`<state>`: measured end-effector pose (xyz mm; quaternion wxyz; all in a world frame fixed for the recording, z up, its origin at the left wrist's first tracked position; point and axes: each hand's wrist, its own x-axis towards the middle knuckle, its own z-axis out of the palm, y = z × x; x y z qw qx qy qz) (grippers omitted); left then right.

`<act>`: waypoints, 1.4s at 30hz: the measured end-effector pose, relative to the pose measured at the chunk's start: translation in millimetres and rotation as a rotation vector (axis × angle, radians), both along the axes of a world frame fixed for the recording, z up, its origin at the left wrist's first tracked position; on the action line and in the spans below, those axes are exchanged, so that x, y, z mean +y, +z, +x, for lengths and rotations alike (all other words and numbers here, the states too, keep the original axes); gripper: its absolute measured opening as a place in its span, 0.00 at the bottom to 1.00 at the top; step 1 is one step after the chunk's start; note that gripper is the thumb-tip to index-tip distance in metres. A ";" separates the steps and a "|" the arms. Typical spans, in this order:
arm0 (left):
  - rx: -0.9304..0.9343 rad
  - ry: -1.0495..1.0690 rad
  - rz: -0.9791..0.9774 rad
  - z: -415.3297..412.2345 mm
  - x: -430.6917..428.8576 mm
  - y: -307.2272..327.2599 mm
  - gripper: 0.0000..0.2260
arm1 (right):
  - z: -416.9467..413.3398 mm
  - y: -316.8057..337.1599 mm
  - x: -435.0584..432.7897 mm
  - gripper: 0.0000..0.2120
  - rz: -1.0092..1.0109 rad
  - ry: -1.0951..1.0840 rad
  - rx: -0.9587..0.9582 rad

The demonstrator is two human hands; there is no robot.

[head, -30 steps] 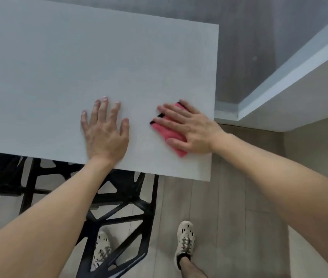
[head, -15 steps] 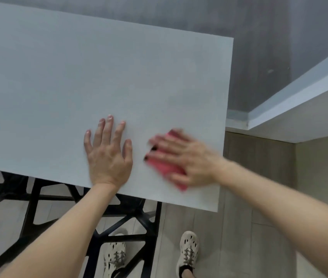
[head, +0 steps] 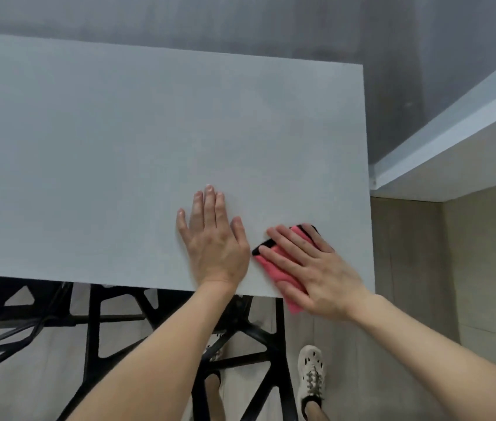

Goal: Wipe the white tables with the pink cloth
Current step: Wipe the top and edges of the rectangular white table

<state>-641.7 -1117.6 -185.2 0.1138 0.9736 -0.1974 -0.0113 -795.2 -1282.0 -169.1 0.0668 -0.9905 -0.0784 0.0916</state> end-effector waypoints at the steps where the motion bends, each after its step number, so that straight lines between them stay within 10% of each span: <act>1: 0.028 -0.017 -0.012 1.2 1.3 3.8 0.28 | -0.5 2.3 -11.5 0.33 -0.012 0.000 0.029; 8: 0.283 -0.359 -0.103 62.6 68.7 45.6 0.23 | 146.5 -21.4 -11.7 0.35 -0.074 -1.079 -0.135; 15: 0.353 -0.071 0.180 169.1 121.9 74.9 0.54 | 265.9 -9.9 148.1 0.33 0.045 -0.398 -0.062; 20: 0.476 -0.110 0.431 209.0 104.7 77.5 0.75 | 161.2 -15.5 42.5 0.35 -0.018 -0.597 -0.069; 27: 0.469 -0.196 0.506 225.1 98.3 74.5 0.79 | 150.0 -17.0 -31.6 0.39 -0.127 -1.280 -0.077; 35: 0.430 -0.225 0.546 223.8 94.6 73.5 0.80 | 408.9 -7.6 97.1 0.33 0.013 -0.557 -0.069; 38: 0.432 -0.236 0.553 222.8 92.6 75.2 0.80 | 393.1 -10.4 73.4 0.33 0.015 -0.428 -0.070; 42: 0.444 -0.239 0.551 222.7 93.5 79.1 0.80 | 269.4 -11.4 -21.8 0.36 -0.063 -0.765 -0.047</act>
